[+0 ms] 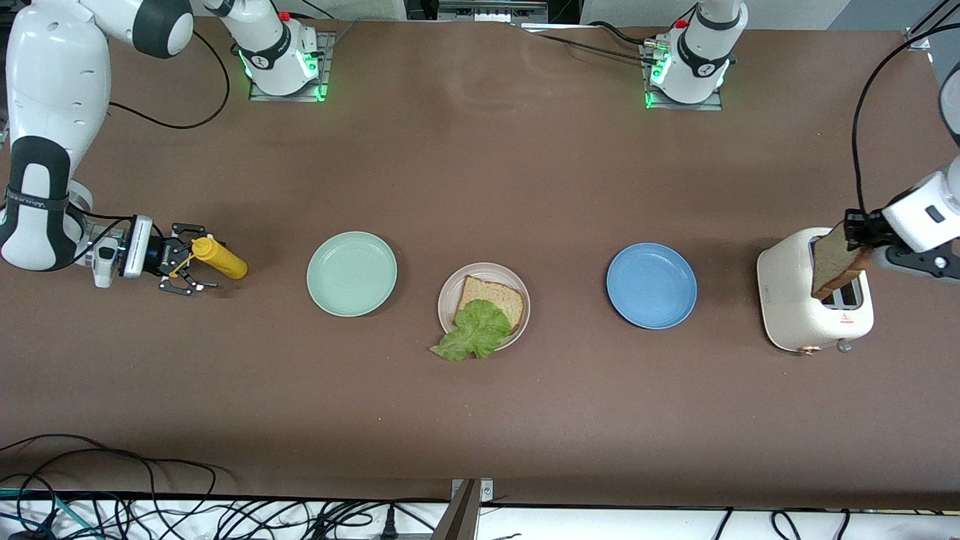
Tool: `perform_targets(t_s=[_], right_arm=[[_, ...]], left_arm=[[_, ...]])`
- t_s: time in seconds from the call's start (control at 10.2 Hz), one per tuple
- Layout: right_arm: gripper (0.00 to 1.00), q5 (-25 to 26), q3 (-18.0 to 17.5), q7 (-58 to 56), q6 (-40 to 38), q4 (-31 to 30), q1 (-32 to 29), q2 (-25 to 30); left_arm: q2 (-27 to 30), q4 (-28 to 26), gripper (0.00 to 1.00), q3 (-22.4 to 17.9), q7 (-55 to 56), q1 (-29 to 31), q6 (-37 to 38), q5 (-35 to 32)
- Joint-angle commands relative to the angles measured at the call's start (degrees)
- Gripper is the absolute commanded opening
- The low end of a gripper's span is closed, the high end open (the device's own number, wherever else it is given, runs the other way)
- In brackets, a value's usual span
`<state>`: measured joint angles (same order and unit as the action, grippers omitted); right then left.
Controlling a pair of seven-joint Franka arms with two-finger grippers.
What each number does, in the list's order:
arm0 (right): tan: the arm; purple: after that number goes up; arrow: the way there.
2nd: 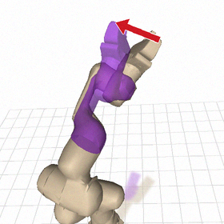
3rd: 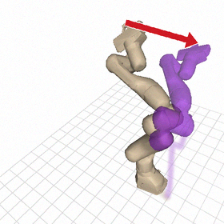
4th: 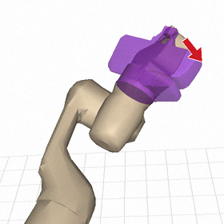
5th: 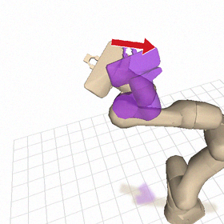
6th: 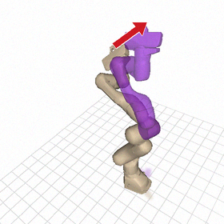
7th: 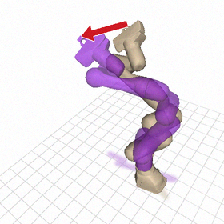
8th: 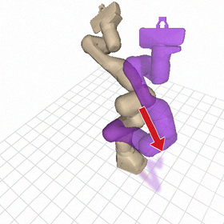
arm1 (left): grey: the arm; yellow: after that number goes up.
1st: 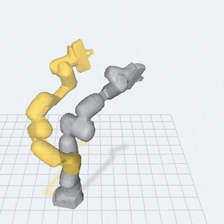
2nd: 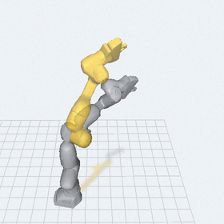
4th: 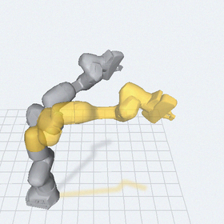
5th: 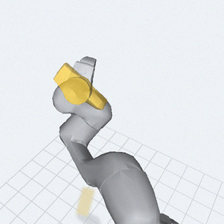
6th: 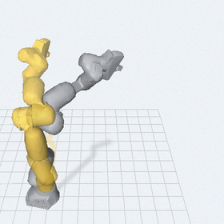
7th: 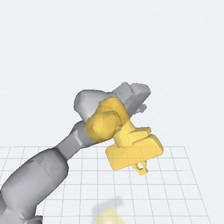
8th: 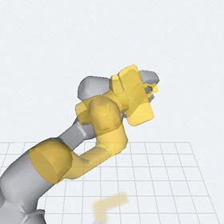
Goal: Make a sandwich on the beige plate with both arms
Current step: 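Lift the bread slice from the toaster with the left gripper toward the beige plate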
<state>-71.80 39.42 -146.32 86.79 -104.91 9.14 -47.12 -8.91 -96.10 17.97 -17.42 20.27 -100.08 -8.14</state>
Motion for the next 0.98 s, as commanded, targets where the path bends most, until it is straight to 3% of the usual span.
perform_targets(t_s=[0.0, 0.39, 0.78, 0.88], right_arm=[[1.0, -0.28, -0.22, -0.2, -0.74, 0.94, -2.36, -0.43], [1.0, 5.24, -0.13, 4.09, -1.79, 7.51, -7.89, -0.34], [1.0, 12.89, 0.13, 24.52, -6.27, 19.98, -9.23, 0.36], [1.0, 14.82, 0.05, 31.29, -8.63, 23.32, -8.97, 0.8]], left_arm=[[-1.02, 2.23, 0.0, 4.78, 0.72, 0.03, 2.34, 3.53], [-5.32, 3.36, 0.0, 6.29, 7.74, -7.15, 2.26, 17.95], [-20.06, 15.82, 0.0, 6.29, 10.83, -13.57, 1.64, 31.92], [-22.71, 16.98, 0.0, 6.29, 10.57, -14.72, -1.4, 36.75]])
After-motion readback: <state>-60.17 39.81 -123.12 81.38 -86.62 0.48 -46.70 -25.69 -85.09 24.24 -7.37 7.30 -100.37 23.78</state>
